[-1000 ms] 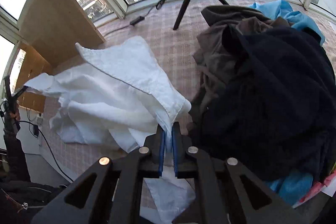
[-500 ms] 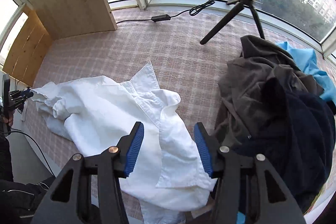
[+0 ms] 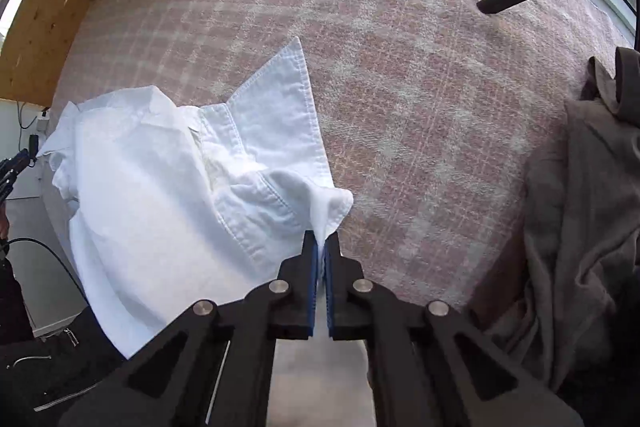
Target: Fold clothes
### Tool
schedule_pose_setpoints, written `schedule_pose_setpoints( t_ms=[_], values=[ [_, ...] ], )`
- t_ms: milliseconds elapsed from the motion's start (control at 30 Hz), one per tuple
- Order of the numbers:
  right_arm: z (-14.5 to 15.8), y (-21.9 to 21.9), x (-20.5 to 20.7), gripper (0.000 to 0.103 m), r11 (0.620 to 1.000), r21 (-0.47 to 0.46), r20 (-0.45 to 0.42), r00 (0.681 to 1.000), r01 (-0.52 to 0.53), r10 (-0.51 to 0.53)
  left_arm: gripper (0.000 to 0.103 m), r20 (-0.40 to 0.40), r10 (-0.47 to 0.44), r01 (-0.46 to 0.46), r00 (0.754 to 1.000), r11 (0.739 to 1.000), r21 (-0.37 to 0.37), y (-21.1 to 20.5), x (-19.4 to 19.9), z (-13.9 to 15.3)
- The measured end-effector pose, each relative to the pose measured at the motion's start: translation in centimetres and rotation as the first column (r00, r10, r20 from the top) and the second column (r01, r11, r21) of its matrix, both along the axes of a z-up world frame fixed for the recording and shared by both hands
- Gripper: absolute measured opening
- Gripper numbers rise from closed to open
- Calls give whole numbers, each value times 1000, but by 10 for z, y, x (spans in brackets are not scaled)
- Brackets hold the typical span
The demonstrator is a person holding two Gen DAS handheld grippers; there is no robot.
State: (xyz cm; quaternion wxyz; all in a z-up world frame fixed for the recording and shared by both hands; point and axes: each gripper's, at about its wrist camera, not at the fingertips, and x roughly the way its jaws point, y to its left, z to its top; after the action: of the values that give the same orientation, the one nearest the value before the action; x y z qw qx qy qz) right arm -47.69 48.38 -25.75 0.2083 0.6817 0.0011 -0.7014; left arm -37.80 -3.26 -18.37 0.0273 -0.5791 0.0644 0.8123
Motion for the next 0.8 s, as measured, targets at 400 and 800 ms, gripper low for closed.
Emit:
schedule_pose_setpoints(
  t_ms=[400,800],
  values=[
    [263,9,60,3,875,-484,-441,858,20,-264,30,-160,-136,147,978,987,60,32,0,54],
    [246,38,126,3,912,-392,-439,846,124,-304,53,-275,-502,545,820,831,112,156,-54,89]
  ],
)
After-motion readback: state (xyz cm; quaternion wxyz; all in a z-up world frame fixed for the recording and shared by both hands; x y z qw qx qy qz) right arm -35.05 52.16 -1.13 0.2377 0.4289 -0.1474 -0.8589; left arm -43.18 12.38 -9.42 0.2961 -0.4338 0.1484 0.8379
